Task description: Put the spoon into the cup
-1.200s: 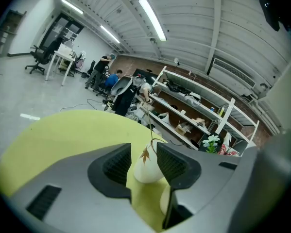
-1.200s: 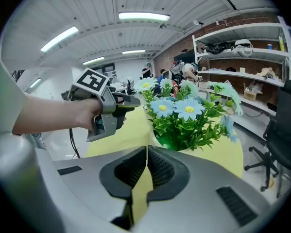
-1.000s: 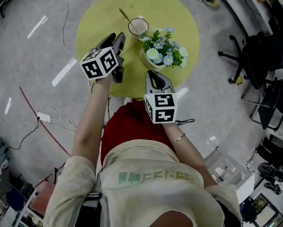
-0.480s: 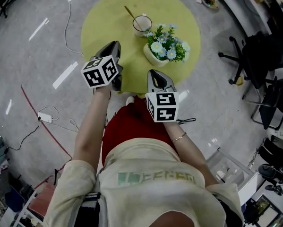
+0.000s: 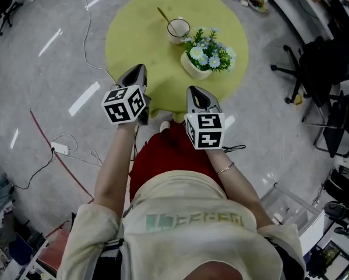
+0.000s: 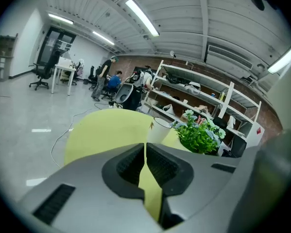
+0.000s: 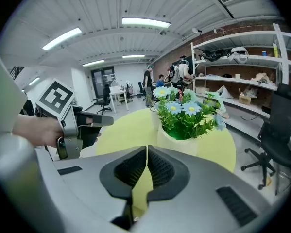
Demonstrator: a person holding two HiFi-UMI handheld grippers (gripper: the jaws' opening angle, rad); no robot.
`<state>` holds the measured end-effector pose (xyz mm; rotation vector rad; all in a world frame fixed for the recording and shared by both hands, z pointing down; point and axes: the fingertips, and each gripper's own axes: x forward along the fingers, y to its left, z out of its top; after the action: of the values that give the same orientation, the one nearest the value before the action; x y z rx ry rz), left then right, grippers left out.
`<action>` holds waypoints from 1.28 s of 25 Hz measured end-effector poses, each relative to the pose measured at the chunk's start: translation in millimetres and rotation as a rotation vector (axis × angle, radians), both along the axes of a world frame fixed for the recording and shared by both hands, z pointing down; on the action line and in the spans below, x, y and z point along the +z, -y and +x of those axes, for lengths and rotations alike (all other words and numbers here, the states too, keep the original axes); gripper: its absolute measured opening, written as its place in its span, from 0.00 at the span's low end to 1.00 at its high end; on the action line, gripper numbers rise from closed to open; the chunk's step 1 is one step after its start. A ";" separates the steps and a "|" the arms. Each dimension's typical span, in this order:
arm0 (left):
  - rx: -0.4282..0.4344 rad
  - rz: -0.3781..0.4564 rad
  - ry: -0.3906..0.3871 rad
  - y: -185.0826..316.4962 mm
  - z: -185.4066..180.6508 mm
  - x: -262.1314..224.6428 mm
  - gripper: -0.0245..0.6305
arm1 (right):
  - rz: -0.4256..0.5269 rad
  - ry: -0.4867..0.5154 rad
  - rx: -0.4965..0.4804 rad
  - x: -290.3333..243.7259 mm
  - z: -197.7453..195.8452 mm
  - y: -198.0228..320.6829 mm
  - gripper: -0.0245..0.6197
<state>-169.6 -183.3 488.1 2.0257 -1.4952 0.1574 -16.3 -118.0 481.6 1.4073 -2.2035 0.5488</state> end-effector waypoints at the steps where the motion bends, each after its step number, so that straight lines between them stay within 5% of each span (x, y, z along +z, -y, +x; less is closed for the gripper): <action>1: 0.004 0.003 0.008 -4.2 -0.4 -2.1 0.09 | 0.003 0.001 0.003 -1.5 0.5 -1.5 0.10; 32: 0.076 0.053 0.159 -84.2 -2.2 -23.5 0.08 | 0.093 0.088 0.060 -32.4 15.7 -27.0 0.09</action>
<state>-171.7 -99.0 464.5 2.1567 -1.5325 0.3198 -0.6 -91.0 449.2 1.5284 -2.2886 0.5455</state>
